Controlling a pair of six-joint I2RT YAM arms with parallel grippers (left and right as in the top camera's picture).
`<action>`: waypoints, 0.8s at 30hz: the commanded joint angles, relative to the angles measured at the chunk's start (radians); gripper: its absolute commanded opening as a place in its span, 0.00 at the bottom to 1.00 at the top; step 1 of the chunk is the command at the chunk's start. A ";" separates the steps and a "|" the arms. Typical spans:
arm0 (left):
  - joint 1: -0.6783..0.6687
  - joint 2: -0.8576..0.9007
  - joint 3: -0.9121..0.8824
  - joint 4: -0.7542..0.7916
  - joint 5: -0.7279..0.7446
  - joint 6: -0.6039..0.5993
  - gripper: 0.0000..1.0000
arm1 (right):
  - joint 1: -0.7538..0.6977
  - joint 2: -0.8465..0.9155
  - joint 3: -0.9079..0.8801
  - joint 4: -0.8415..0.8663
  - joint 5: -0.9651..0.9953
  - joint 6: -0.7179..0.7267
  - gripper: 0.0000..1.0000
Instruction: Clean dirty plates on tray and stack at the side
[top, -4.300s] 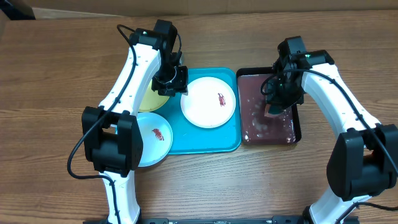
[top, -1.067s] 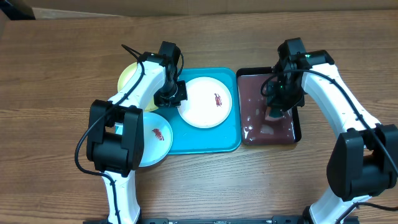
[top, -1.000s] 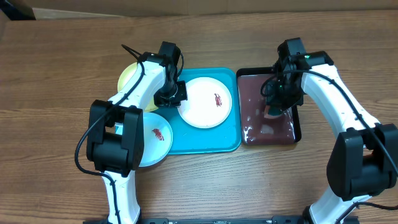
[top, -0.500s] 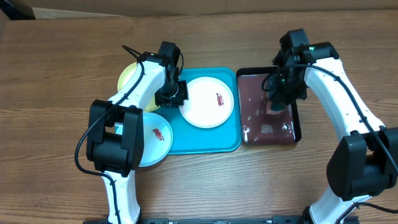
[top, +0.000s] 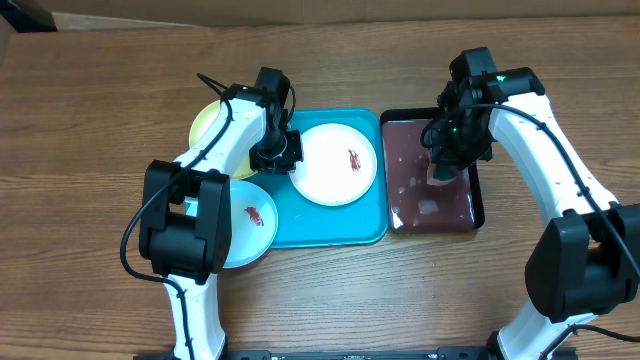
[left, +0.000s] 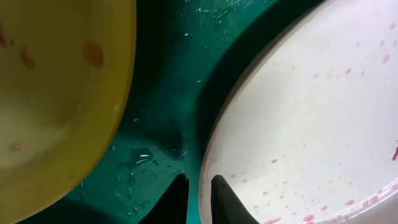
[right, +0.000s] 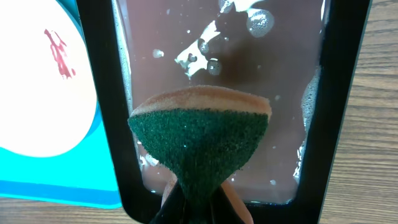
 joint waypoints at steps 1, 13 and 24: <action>-0.012 0.009 -0.022 0.010 0.004 0.005 0.16 | 0.004 -0.012 -0.004 0.007 -0.014 -0.004 0.04; -0.002 0.008 0.011 0.000 0.054 0.005 0.18 | 0.004 -0.012 -0.003 0.021 -0.011 -0.004 0.04; -0.004 0.008 0.013 -0.006 0.054 0.005 0.04 | 0.004 -0.012 0.003 0.024 -0.011 -0.004 0.04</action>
